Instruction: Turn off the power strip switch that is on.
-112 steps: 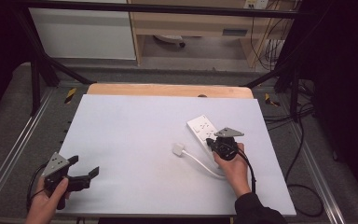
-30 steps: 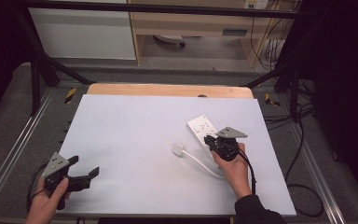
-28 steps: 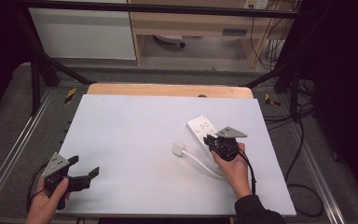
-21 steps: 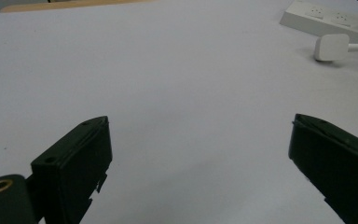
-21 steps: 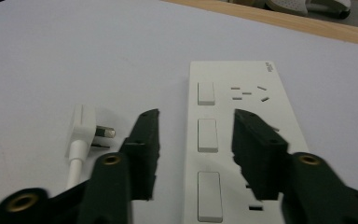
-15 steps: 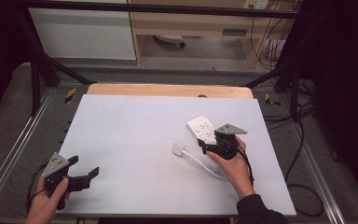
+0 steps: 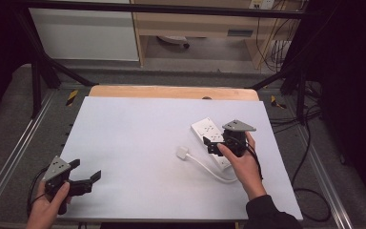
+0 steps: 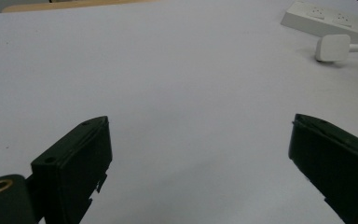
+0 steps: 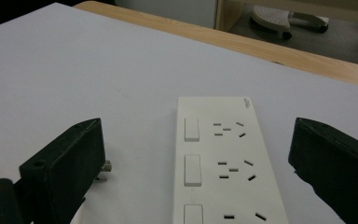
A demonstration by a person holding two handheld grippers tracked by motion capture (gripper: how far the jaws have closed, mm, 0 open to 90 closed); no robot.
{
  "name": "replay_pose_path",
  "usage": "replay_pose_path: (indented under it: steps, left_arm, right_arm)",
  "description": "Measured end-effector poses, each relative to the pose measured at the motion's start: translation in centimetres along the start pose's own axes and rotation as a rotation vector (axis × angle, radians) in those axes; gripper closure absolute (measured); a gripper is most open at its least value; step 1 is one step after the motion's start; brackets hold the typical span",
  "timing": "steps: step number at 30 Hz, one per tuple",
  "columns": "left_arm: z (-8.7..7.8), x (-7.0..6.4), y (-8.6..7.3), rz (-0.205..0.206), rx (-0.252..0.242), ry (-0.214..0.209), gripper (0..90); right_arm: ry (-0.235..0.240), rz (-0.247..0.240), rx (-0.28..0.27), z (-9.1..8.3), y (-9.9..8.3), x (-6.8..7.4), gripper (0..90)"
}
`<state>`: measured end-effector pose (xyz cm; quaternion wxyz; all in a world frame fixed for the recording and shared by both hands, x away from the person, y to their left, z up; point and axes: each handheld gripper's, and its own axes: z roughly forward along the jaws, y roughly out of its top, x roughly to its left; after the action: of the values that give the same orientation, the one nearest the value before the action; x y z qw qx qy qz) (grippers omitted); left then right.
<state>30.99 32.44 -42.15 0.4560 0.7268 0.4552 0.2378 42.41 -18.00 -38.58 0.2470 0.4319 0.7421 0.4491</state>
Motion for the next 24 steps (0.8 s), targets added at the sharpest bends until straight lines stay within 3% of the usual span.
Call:
replay_pose_path:
  steps: [13, 24]
  left_arm:
    - [0.0, 0.0, 0.0, 0.001, 0.000, 0.000, 5.8]
    - [0.0, -0.1, 0.0, 0.001, 0.002, -0.001, 5.8]
  right_arm:
    - [-0.004, 0.008, -0.085, -3.2, 1.0, -0.9, 3.3]
    - [-0.059, 0.017, -0.159, -7.1, -0.9, -3.4, 3.4]
